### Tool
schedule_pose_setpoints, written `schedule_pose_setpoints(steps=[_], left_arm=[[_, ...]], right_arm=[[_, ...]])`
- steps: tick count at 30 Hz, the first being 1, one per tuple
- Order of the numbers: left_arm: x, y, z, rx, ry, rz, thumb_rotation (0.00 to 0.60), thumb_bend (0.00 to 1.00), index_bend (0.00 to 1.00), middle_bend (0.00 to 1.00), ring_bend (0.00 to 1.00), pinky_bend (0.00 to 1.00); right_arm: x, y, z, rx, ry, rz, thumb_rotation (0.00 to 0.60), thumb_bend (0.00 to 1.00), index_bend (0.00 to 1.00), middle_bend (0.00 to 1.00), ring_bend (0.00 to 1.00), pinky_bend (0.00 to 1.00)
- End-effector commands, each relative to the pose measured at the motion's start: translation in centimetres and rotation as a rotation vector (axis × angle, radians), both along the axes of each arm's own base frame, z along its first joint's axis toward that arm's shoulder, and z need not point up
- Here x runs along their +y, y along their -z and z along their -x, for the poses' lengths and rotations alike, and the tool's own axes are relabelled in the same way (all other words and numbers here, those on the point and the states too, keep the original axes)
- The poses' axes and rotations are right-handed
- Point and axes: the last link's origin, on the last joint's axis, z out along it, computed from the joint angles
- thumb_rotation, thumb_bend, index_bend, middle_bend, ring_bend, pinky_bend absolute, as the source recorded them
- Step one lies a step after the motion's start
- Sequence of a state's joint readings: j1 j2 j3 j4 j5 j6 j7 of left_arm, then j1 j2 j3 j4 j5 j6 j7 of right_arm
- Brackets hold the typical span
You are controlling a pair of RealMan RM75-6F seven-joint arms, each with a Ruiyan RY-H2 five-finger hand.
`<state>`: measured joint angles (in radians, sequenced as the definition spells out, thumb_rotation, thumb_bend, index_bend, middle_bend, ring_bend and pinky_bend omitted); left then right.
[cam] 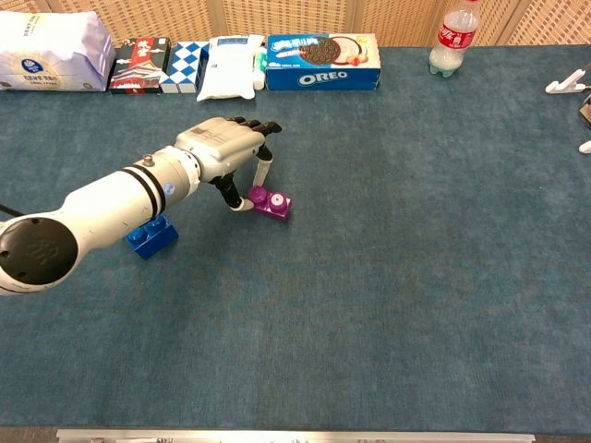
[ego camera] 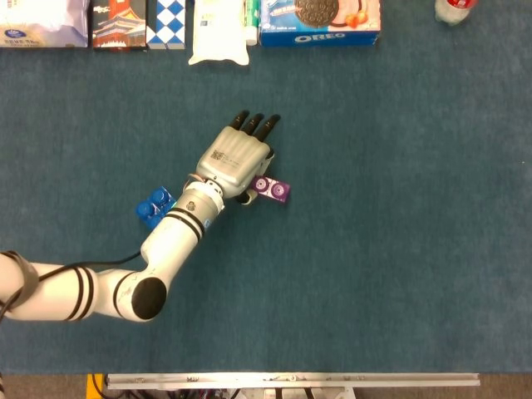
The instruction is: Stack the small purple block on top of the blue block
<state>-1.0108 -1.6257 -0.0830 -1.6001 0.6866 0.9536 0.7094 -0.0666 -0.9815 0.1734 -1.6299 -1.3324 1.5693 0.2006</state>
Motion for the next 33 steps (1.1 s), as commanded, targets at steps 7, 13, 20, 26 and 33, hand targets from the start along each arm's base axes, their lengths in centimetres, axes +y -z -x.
schedule_pose_setpoints(steps=[7, 13, 20, 26, 33], left_arm=[[-1.1, -3.7, 0.2, 0.022, 0.023, -0.020, 0.600, 0.25, 0.55, 0.00, 0.00, 0.05], [-2.3, -6.9, 0.7, 0.038, 0.037, -0.019, 0.600, 0.25, 0.55, 0.00, 0.00, 0.05], [-4.2, -10.0, 1.4, 0.054, 0.072, 0.027, 0.600, 0.25, 0.55, 0.00, 0.00, 0.05], [-5.9, -12.2, 2.7, 0.083, 0.161, 0.066, 0.600, 0.25, 0.55, 0.00, 0.00, 0.05], [-7.7, -13.5, 4.2, 0.093, 0.216, 0.080, 0.600, 0.25, 0.54, 0.00, 0.00, 0.05]], right_arm=[[-0.1, 0.1, -0.1, 0.003, 0.001, -0.005, 0.600, 0.55, 0.37, 0.32, 0.21, 0.16], [-0.2, 0.3, -0.1, 0.007, 0.004, -0.013, 0.600, 0.55, 0.37, 0.32, 0.21, 0.16], [-0.4, 0.5, -0.2, 0.014, 0.009, -0.022, 0.600, 0.55, 0.37, 0.32, 0.21, 0.16], [-0.4, 0.7, -0.3, 0.019, 0.009, -0.025, 0.600, 0.55, 0.37, 0.32, 0.21, 0.16], [-0.5, 0.9, -0.4, 0.025, 0.012, -0.031, 0.600, 0.55, 0.37, 0.32, 0.21, 0.16]])
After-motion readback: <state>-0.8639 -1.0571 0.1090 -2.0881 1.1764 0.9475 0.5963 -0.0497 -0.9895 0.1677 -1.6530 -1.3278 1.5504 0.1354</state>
